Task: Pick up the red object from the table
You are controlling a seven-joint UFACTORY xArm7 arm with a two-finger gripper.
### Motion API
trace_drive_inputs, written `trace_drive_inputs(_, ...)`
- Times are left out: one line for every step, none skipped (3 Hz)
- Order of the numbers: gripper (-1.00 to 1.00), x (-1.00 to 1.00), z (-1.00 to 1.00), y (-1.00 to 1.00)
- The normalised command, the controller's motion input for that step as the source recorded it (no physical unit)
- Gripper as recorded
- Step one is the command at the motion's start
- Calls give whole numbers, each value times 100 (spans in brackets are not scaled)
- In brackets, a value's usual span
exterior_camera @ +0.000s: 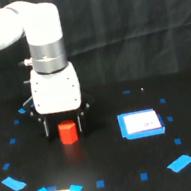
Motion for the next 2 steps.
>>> trace_drive_inputs(-100, 81, 27, 4)
trace_drive_inputs(-100, 50, -1, 30)
